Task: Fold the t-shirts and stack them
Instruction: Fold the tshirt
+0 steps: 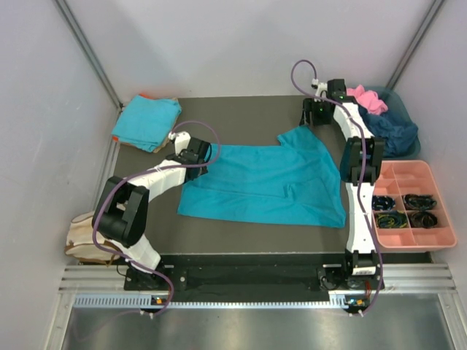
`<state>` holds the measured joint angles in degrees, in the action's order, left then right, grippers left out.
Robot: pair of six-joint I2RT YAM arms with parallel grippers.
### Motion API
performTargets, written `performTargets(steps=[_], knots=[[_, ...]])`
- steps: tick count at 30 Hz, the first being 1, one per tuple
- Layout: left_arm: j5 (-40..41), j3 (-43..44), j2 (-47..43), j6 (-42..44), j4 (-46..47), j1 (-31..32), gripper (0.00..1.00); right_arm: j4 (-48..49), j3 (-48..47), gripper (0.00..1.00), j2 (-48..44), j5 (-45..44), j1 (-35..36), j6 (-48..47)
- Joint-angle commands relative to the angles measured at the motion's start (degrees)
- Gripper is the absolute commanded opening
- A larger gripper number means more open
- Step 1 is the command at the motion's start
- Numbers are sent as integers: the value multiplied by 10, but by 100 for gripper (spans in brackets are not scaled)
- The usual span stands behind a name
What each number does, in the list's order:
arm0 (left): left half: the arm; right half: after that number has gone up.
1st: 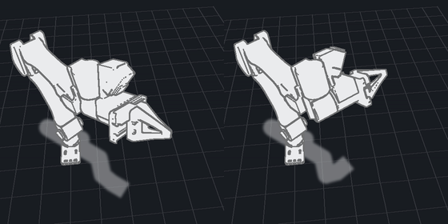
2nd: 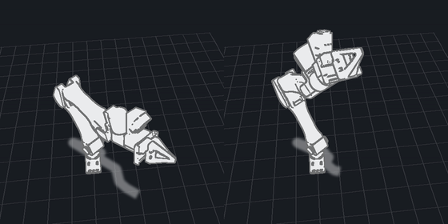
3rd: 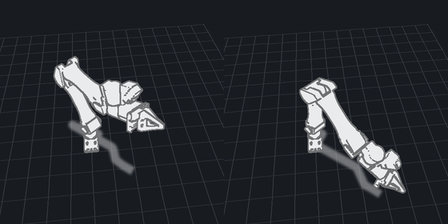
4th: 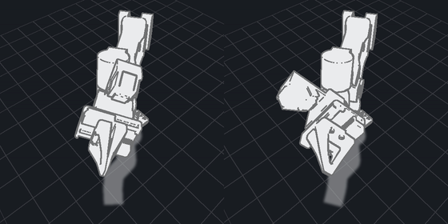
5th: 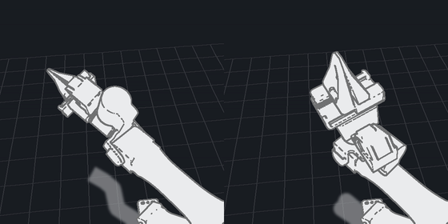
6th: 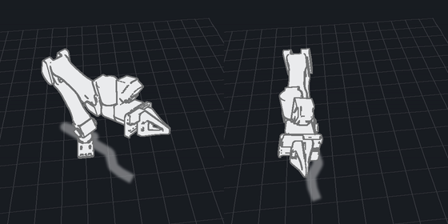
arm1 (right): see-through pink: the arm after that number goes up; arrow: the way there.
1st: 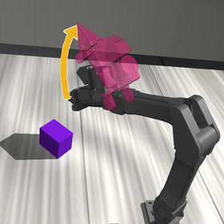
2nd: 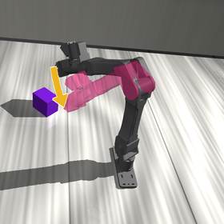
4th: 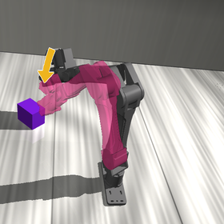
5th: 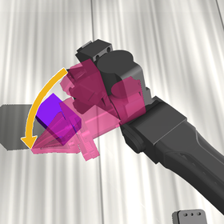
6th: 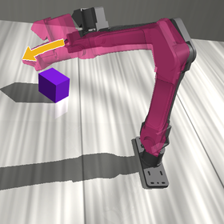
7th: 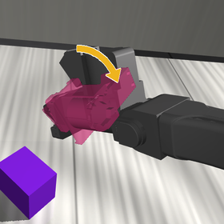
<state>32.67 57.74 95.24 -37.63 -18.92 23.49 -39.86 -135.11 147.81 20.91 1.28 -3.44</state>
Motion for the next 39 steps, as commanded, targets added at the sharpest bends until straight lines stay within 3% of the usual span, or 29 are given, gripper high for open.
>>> performTargets(steps=[1, 11, 17, 32, 39], knots=[[17, 13, -8, -5, -7, -2, 76, -14, -17, 65, 14, 14, 7, -8], [14, 13, -8, -5, -7, -2, 76, -37, -17, 63, 13, 39, 15, -32], [17, 12, -6, -3, -6, -2, 76, -44, -17, 50, 13, 40, 19, -40], [26, 39, 13, 11, 1, -5, 76, -42, -7, 1, 16, 32, 19, -48], [27, 90, 33, 67, 39, -26, 78, -34, 4, 0, 13, 27, 19, -47]])
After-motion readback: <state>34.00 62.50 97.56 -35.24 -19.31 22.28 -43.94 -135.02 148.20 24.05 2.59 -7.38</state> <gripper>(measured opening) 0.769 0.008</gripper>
